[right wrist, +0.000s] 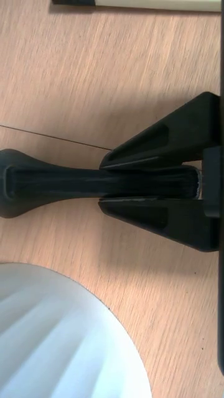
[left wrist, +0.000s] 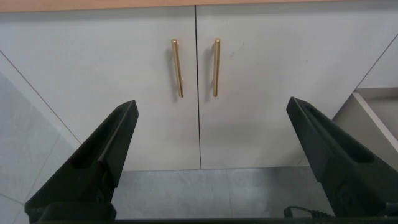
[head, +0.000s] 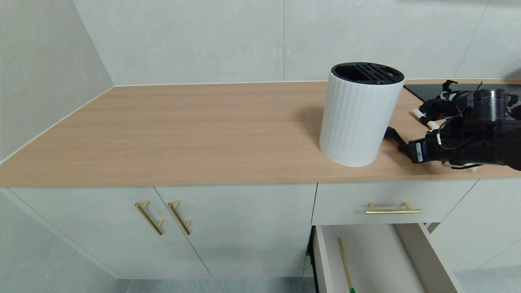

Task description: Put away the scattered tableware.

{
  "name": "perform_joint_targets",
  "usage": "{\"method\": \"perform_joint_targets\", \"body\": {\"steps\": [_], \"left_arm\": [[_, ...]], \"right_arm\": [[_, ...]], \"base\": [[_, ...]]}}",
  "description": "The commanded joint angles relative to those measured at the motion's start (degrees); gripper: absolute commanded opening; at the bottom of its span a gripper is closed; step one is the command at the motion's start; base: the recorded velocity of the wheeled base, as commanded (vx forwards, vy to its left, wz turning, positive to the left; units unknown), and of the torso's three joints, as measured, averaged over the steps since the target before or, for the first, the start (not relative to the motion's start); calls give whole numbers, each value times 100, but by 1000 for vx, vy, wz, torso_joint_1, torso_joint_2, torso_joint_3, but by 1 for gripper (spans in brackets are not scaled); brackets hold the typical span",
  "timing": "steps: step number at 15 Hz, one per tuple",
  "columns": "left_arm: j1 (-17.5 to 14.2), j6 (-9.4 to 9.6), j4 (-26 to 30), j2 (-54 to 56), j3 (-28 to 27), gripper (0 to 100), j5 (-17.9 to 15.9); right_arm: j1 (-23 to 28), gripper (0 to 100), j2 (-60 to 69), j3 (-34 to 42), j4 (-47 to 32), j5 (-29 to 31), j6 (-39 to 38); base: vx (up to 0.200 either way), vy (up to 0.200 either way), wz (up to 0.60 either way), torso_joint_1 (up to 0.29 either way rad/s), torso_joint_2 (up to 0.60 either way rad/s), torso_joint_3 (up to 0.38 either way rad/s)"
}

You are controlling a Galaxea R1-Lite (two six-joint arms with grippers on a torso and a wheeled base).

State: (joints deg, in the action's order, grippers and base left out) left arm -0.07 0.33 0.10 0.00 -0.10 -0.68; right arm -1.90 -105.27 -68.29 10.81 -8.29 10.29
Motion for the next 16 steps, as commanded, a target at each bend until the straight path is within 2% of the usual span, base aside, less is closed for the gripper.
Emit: {"method": "perform_joint_targets", "body": {"steps": [1, 4, 5, 9, 13, 16], "left_arm": [[-1, 2, -1, -9, 1, 100, -2], [-1, 2, -1, -9, 1, 100, -2], [-1, -7, -1, -9, 1, 100, -2], [-1, 2, -1, -9, 1, 100, -2], [-1, 2, -1, -9, 1, 100, -2], [-1, 2, -1, -9, 1, 100, -2]], "right_arm": [[-3, 0, 129, -26, -9, 3, -62], [-3, 0, 850, 290, -141, 3, -458], [-12, 0, 1351, 677, -167, -68, -686], [-12, 0, 3126, 2057, -132, -103, -704], [-293, 0, 4330, 3234, -158, -76, -370], [-443, 0, 4831, 3753, -158, -68, 140]], "base": [[0, 0, 0, 0, 0, 0], [0, 0, 0, 0, 0, 0], [0, 0, 0, 0, 0, 0], [0, 0, 0, 0, 0, 0], [0, 0, 0, 0, 0, 0], [0, 0, 0, -32, 68, 45]]}}
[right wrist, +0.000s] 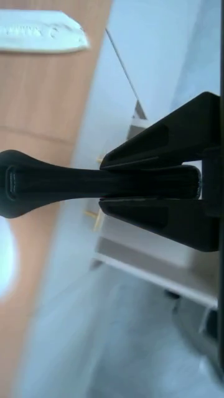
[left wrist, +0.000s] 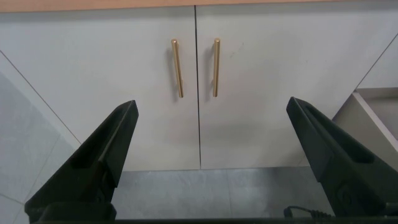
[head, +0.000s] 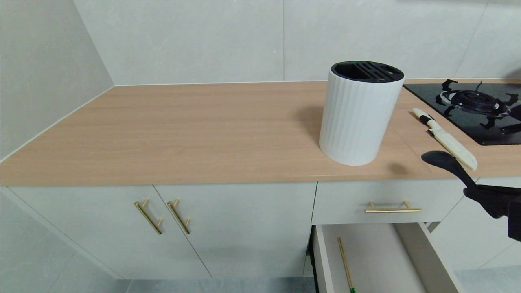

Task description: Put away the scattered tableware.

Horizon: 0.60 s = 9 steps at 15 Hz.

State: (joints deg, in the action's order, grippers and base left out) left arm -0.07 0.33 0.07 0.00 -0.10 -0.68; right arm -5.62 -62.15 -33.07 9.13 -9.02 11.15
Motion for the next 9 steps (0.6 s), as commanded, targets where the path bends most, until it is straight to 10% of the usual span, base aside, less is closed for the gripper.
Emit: {"method": "perform_joint_targets", "body": {"steps": [1, 9], "left_arm": [[-1, 2, 1, -9, 1, 100, -2], [-1, 2, 1, -9, 1, 100, -2]], "right_arm": [[-71, 0, 511, 319, 10, -12, 71], [-317, 0, 212, 723, 36, -38, 379]], "base": [[0, 0, 0, -154, 339, 198], [0, 0, 0, -182, 459, 269]]}}
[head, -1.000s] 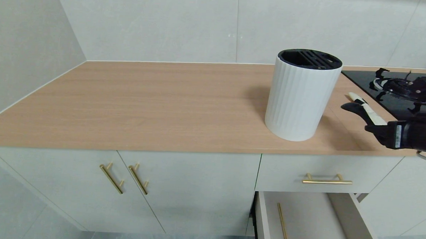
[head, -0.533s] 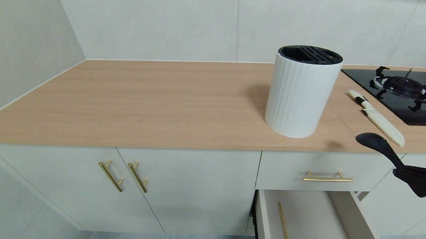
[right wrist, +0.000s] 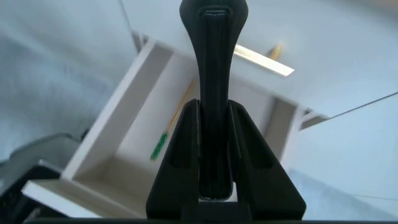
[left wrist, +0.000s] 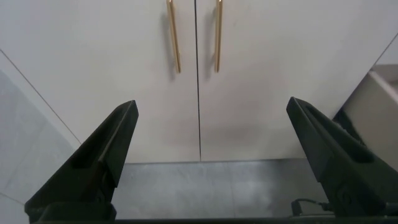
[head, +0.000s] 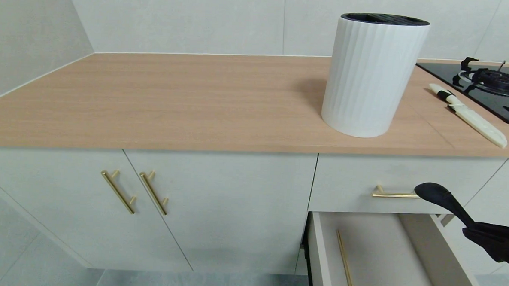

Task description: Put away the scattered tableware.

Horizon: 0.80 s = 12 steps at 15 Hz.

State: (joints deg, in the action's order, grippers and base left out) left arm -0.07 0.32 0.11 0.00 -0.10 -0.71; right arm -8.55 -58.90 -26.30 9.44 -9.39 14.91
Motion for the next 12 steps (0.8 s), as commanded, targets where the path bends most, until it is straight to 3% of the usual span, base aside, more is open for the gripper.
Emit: {"method": "perform_joint_targets", "body": {"steps": [1, 8, 12], "left_arm": [[-1, 3, -2, -9, 1, 100, 0], [-1, 3, -2, -9, 1, 100, 0], [-1, 3, -2, -9, 1, 100, 0]], "right_arm": [[-33, 0, -130, 54, 6, -2, 3], [-33, 0, -578, 133, 6, -2, 3], [-33, 0, -1246, 142, 6, 7, -32]], "base": [[0, 0, 0, -163, 471, 290], [0, 0, 0, -142, 450, 306], [0, 0, 0, -25, 128, 96]]}}
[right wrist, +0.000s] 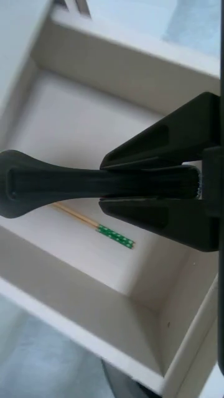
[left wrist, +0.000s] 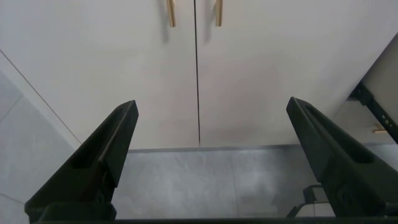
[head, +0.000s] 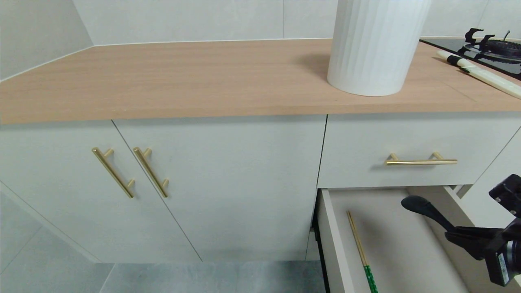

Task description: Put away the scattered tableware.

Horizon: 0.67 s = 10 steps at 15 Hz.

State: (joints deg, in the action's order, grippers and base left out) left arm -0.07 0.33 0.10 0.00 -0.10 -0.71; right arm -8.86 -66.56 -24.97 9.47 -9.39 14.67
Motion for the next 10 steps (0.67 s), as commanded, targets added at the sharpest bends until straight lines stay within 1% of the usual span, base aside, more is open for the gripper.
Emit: {"method": "perform_joint_targets", "body": {"steps": [1, 3, 8, 10], "left_arm": [[-1, 2, -1, -9, 1, 100, 0], [-1, 2, -1, -9, 1, 100, 0], [-1, 2, -1, -9, 1, 100, 0], [-1, 2, -1, 0, 1, 100, 0]], "right_arm": [[-1, 0, -718, 53, 11, 7, -16], [7, 0, -1140, 53, 81, 51, -43], [16, 0, -2370, -360, 90, 209, -992], [16, 0, -2906, -544, 178, 429, -1396]], "base": [[0, 0, 0, 0, 0, 0], [0, 0, 0, 0, 0, 0], [0, 0, 0, 0, 0, 0], [0, 0, 0, 0, 0, 0]]}}
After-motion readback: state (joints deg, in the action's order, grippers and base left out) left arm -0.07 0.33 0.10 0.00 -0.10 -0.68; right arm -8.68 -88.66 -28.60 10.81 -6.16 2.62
